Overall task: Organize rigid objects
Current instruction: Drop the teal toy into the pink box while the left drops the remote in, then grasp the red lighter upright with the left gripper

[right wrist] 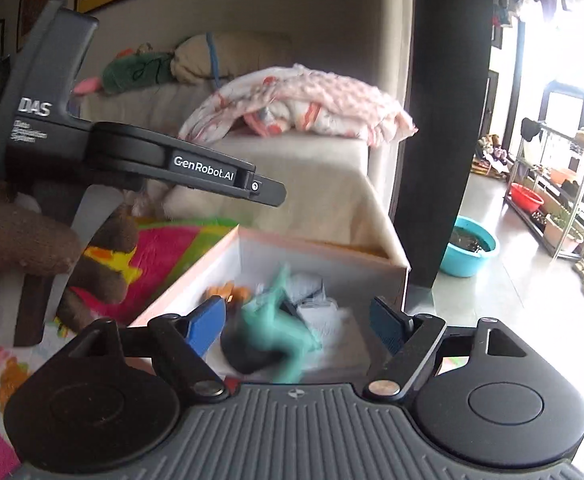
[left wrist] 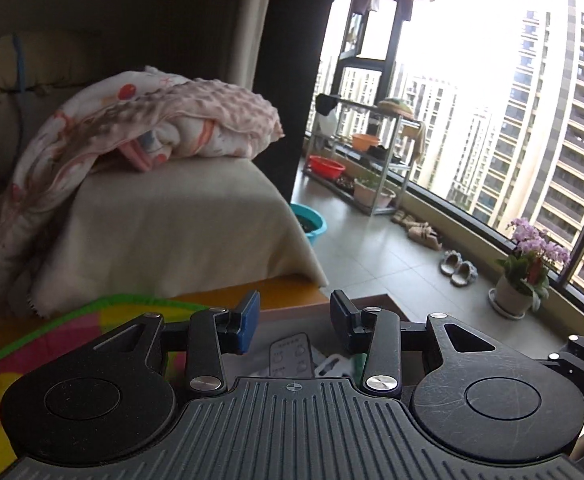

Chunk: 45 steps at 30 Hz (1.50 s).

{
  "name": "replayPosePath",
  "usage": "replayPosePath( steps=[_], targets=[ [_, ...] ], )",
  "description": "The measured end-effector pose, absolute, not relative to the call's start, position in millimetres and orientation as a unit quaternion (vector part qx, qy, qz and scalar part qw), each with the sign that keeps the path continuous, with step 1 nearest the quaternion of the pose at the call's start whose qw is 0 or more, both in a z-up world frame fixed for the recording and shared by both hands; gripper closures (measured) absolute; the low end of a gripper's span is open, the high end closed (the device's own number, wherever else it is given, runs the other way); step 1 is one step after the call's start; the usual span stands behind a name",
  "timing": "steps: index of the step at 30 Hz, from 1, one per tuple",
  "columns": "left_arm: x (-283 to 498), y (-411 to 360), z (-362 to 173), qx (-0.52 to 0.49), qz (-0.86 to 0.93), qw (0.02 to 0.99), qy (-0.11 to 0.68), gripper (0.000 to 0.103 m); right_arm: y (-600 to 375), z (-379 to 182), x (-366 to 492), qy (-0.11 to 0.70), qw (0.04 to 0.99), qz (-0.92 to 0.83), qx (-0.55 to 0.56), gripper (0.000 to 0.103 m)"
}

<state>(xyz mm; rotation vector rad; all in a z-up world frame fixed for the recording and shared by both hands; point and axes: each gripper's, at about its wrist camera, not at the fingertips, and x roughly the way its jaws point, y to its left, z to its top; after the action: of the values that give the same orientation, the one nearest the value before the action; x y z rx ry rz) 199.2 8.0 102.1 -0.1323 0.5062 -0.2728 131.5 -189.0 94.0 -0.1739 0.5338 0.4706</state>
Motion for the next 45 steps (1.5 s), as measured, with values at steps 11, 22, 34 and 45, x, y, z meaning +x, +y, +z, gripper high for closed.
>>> replayPosePath(
  steps=[11, 22, 34, 45],
  targets=[
    [70.6, 44.6, 57.2, -0.073, -0.116, 0.945, 0.299, 0.059, -228.4, 32.9, 65.4, 0.304, 0.923, 0.224, -0.075, 0.014],
    [62.2, 18.7, 26.4, -0.055, -0.156, 0.915, 0.369, 0.059, -232.1, -1.2, 56.3, 0.369, 0.903, 0.22, -0.024, 0.001],
    [72.5, -2.9, 15.9, 0.001, -0.126, 0.922, 0.366, 0.066, -235.6, -0.8, 55.5, 0.369, 0.904, 0.217, 0.005, 0.0],
    [29.8, 43.7, 16.8, -0.027, -0.086, 0.927, 0.363, 0.073, -222.1, 22.9, 29.1, 0.338, 0.881, 0.33, -0.024, 0.002]
  ],
)
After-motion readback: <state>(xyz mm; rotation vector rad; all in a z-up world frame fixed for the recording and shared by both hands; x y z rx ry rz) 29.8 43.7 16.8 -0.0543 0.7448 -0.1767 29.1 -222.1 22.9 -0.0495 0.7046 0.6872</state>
